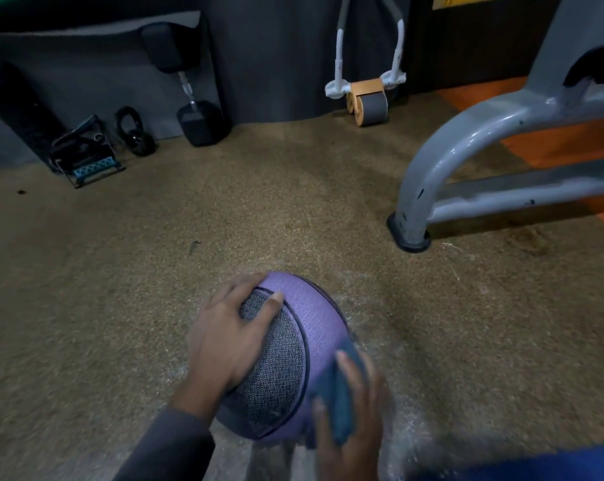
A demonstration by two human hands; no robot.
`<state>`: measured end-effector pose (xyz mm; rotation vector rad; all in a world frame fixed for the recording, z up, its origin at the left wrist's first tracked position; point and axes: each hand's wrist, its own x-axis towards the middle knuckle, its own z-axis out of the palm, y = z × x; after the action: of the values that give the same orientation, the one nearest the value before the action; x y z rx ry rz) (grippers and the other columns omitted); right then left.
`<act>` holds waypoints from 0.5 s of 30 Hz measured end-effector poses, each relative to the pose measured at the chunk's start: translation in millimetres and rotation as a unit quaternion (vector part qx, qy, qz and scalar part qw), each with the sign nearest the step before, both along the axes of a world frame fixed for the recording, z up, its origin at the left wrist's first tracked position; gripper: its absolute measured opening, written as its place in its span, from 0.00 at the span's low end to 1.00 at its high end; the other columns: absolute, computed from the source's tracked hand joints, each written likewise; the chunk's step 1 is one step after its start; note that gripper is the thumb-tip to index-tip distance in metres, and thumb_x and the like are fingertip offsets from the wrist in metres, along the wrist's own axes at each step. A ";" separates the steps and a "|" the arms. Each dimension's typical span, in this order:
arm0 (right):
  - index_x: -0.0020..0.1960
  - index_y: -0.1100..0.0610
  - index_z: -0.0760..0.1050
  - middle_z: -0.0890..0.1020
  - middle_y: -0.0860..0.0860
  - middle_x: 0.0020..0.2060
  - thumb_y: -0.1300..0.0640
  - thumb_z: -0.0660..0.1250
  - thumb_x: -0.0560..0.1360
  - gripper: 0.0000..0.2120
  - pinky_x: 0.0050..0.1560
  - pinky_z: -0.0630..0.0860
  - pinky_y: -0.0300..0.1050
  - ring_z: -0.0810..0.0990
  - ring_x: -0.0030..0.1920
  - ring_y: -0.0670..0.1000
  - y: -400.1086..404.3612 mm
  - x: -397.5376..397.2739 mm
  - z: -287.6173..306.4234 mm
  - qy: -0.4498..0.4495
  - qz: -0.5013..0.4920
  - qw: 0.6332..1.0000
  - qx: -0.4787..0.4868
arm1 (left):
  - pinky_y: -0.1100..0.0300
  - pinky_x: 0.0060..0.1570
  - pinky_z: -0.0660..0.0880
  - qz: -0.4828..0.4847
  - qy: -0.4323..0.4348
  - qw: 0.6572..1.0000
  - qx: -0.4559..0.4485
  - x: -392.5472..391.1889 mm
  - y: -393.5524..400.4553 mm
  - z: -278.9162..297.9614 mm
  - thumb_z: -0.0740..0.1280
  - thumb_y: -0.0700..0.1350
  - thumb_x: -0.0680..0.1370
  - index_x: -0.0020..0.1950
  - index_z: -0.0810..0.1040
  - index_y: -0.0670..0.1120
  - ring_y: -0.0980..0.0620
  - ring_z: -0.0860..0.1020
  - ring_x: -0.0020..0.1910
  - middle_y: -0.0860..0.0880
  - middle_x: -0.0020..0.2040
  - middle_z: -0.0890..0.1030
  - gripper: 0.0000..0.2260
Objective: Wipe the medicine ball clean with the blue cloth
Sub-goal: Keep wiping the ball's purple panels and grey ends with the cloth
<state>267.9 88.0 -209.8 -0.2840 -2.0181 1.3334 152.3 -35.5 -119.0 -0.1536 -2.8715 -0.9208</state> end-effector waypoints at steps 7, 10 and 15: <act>0.62 0.41 0.75 0.78 0.42 0.63 0.42 0.61 0.71 0.20 0.62 0.70 0.44 0.74 0.64 0.46 14.1 -37.9 41.1 -0.093 0.012 0.977 -0.191 | 0.54 0.68 0.66 -0.015 0.035 0.999 0.027 16.4 -11.6 -4.2 0.56 0.71 0.73 0.67 0.75 0.62 0.58 0.70 0.68 0.62 0.69 0.73 0.27; 0.65 0.42 0.75 0.75 0.42 0.66 0.44 0.62 0.71 0.23 0.61 0.67 0.46 0.72 0.64 0.50 -12.9 -19.6 59.6 -0.019 0.071 0.995 0.066 | 0.55 0.69 0.67 -0.056 0.040 0.997 0.029 16.1 -18.4 -1.8 0.58 0.68 0.74 0.67 0.76 0.62 0.60 0.70 0.69 0.64 0.68 0.73 0.25; 0.60 0.39 0.77 0.78 0.41 0.60 0.42 0.61 0.70 0.20 0.55 0.70 0.40 0.75 0.60 0.42 21.6 -45.9 51.4 -0.063 0.022 0.995 -0.070 | 0.63 0.64 0.61 -0.088 0.045 0.995 0.000 19.0 -15.3 -1.1 0.57 0.69 0.73 0.67 0.75 0.64 0.61 0.69 0.68 0.64 0.69 0.72 0.25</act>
<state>222.0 109.7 -158.4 -0.3982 -2.0475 1.5213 171.3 -50.9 -120.1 -0.4425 -2.8081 -0.9176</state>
